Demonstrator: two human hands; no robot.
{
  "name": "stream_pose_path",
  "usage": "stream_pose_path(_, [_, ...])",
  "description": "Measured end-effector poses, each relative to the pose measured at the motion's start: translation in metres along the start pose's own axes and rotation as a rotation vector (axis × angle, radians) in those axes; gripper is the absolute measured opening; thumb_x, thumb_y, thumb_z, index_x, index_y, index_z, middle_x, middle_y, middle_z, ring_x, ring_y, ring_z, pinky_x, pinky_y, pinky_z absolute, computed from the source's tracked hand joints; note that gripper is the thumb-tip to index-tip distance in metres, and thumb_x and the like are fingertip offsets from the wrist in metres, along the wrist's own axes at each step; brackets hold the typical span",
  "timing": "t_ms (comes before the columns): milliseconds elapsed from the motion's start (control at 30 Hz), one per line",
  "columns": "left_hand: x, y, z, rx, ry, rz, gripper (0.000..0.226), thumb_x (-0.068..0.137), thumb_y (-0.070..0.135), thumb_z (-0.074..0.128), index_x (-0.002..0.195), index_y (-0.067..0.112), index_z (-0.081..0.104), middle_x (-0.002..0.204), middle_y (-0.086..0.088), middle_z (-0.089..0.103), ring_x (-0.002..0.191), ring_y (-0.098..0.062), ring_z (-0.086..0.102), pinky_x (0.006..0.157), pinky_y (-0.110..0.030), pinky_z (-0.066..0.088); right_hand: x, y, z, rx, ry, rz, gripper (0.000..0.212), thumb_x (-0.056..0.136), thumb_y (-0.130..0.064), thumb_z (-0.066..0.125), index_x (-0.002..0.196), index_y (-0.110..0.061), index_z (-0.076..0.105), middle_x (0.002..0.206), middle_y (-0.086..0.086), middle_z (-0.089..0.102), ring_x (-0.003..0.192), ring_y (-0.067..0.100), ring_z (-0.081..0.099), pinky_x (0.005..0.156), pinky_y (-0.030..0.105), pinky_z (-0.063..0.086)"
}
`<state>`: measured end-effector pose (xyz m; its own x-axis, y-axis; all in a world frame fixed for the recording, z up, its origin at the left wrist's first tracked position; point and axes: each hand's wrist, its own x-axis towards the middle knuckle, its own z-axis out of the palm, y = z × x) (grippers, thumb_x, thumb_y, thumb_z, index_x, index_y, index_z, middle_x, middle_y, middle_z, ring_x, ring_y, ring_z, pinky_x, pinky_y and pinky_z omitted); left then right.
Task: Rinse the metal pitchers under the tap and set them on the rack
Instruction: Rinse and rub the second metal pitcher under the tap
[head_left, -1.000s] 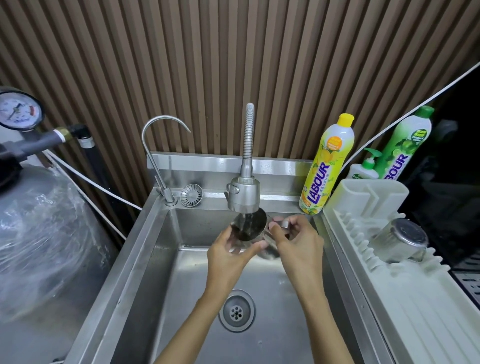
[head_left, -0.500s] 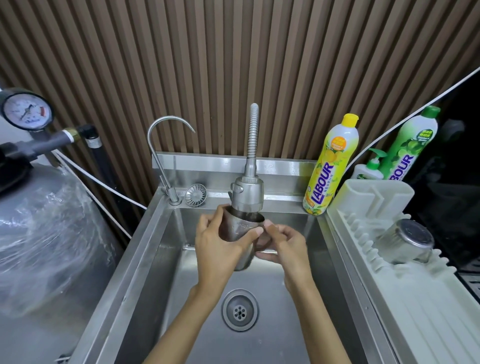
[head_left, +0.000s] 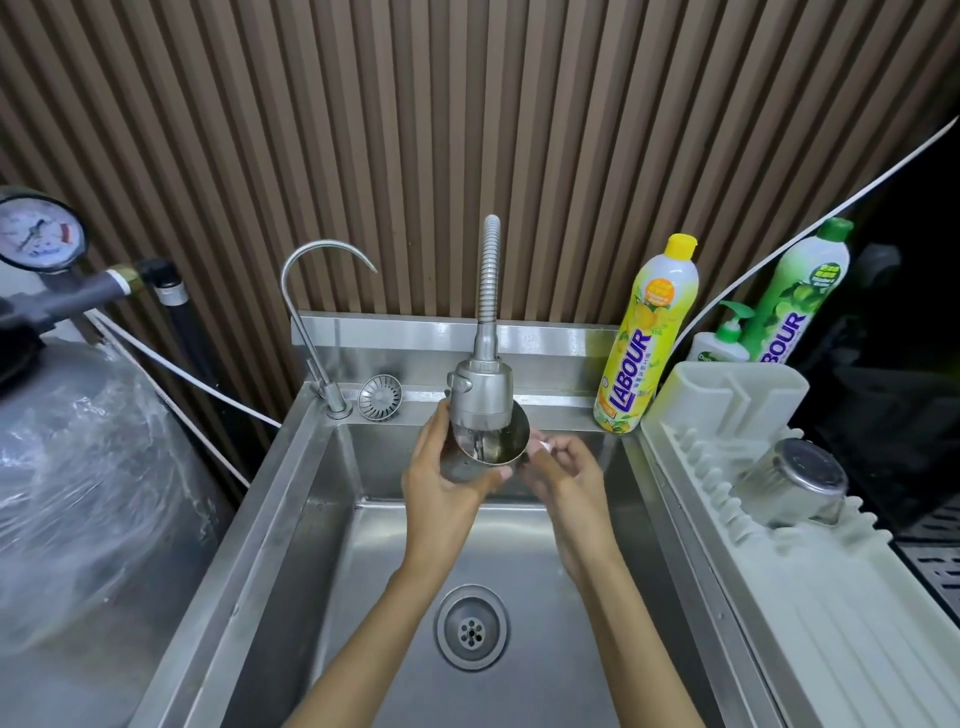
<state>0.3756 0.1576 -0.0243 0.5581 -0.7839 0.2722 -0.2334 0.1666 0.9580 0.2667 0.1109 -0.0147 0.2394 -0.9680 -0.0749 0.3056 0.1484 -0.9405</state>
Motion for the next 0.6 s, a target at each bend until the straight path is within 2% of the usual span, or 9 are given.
stream_pose_path(100, [0.001, 0.007, -0.008, 0.175, 0.010, 0.073, 0.083, 0.054, 0.019, 0.089, 0.129, 0.018, 0.053, 0.112, 0.014, 0.054, 0.105, 0.006, 0.052, 0.087, -0.006, 0.041, 0.000, 0.008, -0.001, 0.125, -0.069, 0.122, 0.018, 0.091, -0.008, 0.054, 0.074, -0.005, 0.049, 0.083, 0.015, 0.062, 0.082, 0.029, 0.064, 0.081, 0.035, 0.058])
stream_pose_path(200, [-0.003, 0.012, -0.012, 0.366, 0.109, 0.055, 0.088, 0.050, 0.045, 0.087, 0.128, 0.018, 0.056, 0.095, 0.007, 0.049, 0.095, -0.009, 0.052, 0.077, -0.007, 0.037, -0.004, 0.006, 0.001, -0.044, -0.047, 0.166, 0.022, 0.091, -0.020, 0.057, 0.081, 0.000, 0.056, 0.074, 0.017, 0.063, 0.070, 0.023, 0.066, 0.067, 0.035, 0.060])
stream_pose_path(267, [-0.008, 0.013, -0.010, 0.383, 0.122, 0.006, 0.083, 0.047, 0.065, 0.075, 0.117, 0.020, 0.062, 0.083, 0.007, 0.046, 0.086, -0.012, 0.053, 0.069, -0.008, 0.037, -0.007, 0.000, 0.001, -0.173, 0.027, 0.157, 0.026, 0.088, -0.024, 0.061, 0.079, 0.000, 0.058, 0.067, 0.012, 0.064, 0.064, 0.020, 0.066, 0.056, 0.032, 0.059])
stream_pose_path(333, [-0.013, 0.006, -0.008, 0.315, 0.094, -0.077, 0.068, 0.045, 0.070, 0.068, 0.096, 0.025, 0.065, 0.080, 0.005, 0.050, 0.080, -0.012, 0.058, 0.072, -0.011, 0.044, -0.007, -0.006, 0.000, -0.321, 0.116, 0.107, 0.025, 0.084, -0.025, 0.067, 0.072, -0.006, 0.056, 0.071, 0.013, 0.066, 0.066, 0.022, 0.066, 0.053, 0.033, 0.058])
stream_pose_path(400, [-0.016, -0.003, -0.007, 0.128, 0.032, -0.158, 0.053, 0.046, 0.061, 0.075, 0.089, 0.030, 0.066, 0.089, -0.002, 0.062, 0.085, -0.012, 0.066, 0.083, -0.023, 0.052, -0.009, -0.013, -0.002, -0.531, 0.184, -0.006, 0.026, 0.079, -0.028, 0.071, 0.065, -0.013, 0.055, 0.076, 0.014, 0.069, 0.069, 0.026, 0.066, 0.063, 0.041, 0.059])
stream_pose_path(467, [-0.019, -0.008, -0.005, -0.104, -0.061, -0.214, 0.050, 0.055, 0.037, 0.086, 0.100, 0.025, 0.067, 0.102, -0.008, 0.069, 0.094, -0.013, 0.068, 0.086, -0.023, 0.053, -0.012, -0.020, -0.002, -0.673, 0.207, -0.118, 0.028, 0.077, -0.029, 0.073, 0.062, -0.018, 0.052, 0.071, 0.008, 0.067, 0.071, 0.027, 0.064, 0.072, 0.039, 0.055])
stream_pose_path(533, [-0.019, -0.007, -0.001, -0.243, -0.100, -0.193, 0.051, 0.065, 0.009, 0.082, 0.112, 0.014, 0.061, 0.108, -0.007, 0.070, 0.099, -0.014, 0.066, 0.084, -0.015, 0.050, -0.014, -0.023, -0.001, -0.597, 0.164, -0.172, 0.026, 0.079, -0.021, 0.072, 0.064, -0.020, 0.051, 0.077, 0.003, 0.068, 0.078, 0.024, 0.066, 0.077, 0.036, 0.051])
stream_pose_path(600, [-0.014, -0.005, 0.001, -0.308, -0.104, -0.134, 0.064, 0.066, -0.001, 0.078, 0.122, 0.019, 0.054, 0.115, -0.003, 0.068, 0.108, -0.013, 0.063, 0.091, -0.017, 0.048, -0.011, -0.020, -0.001, -0.391, 0.061, -0.166, 0.022, 0.082, -0.013, 0.068, 0.070, -0.021, 0.052, 0.095, -0.001, 0.071, 0.093, 0.020, 0.067, 0.088, 0.035, 0.051])
